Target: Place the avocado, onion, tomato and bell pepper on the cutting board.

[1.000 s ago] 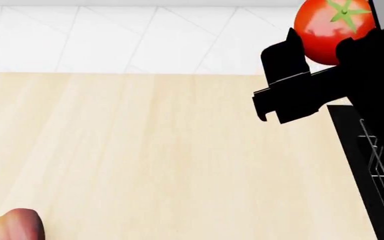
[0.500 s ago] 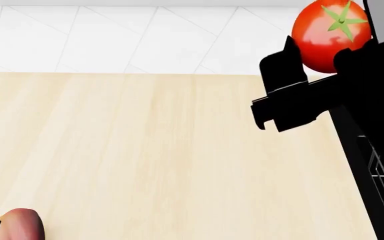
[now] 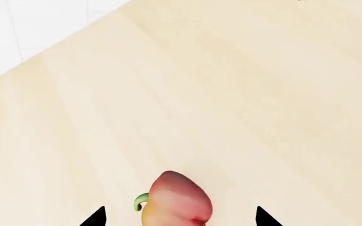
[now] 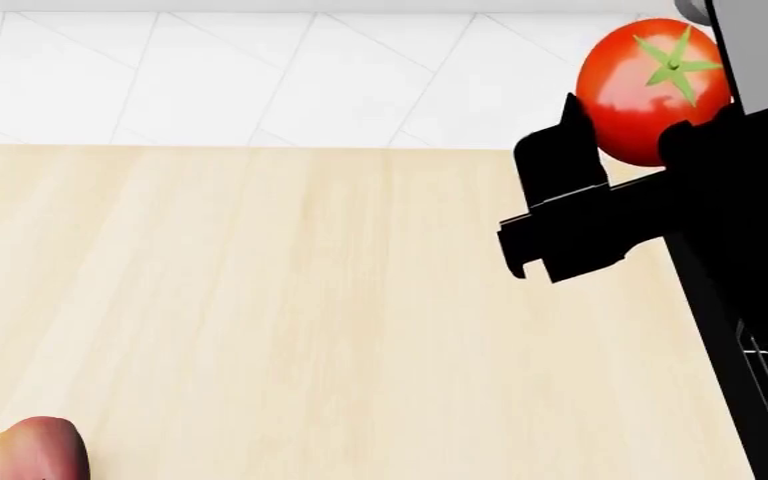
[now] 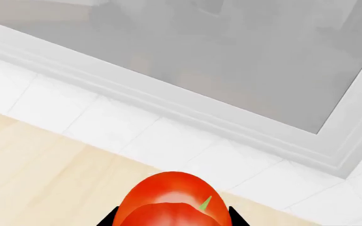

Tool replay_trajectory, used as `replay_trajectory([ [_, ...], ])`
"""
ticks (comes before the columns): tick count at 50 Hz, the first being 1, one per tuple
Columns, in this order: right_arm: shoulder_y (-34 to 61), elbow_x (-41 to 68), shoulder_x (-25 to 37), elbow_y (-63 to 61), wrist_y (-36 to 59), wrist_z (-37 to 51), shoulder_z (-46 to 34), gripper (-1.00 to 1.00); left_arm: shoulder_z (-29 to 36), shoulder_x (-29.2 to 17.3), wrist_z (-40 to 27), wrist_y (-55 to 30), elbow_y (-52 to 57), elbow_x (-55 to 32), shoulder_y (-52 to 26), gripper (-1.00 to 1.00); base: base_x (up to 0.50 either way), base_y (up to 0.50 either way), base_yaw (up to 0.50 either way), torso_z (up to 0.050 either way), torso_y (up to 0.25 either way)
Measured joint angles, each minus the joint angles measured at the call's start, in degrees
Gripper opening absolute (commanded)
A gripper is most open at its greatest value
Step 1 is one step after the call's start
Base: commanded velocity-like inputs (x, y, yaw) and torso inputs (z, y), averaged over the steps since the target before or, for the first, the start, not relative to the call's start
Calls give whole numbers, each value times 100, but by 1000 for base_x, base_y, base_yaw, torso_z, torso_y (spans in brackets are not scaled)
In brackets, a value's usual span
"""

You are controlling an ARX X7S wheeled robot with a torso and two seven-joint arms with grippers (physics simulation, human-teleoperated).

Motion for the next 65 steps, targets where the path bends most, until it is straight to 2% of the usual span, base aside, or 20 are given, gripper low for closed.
replay_trajectory([
  [19,-119,-68,26,-72,-104,-83,-13,-100,-268,-269,-290,1438,302,314,1362,100,0,0,0,0,0],
  [38,-280,-150,90,-151,-218,-199,4,-100,-458,-215,-611,2947,602,334,2517,100,0,0,0,0,0],
  [65,-441,-183,170,-241,-354,-257,-9,-100,-416,7,-512,3522,391,1024,3244,100,0,0,0,0,0],
])
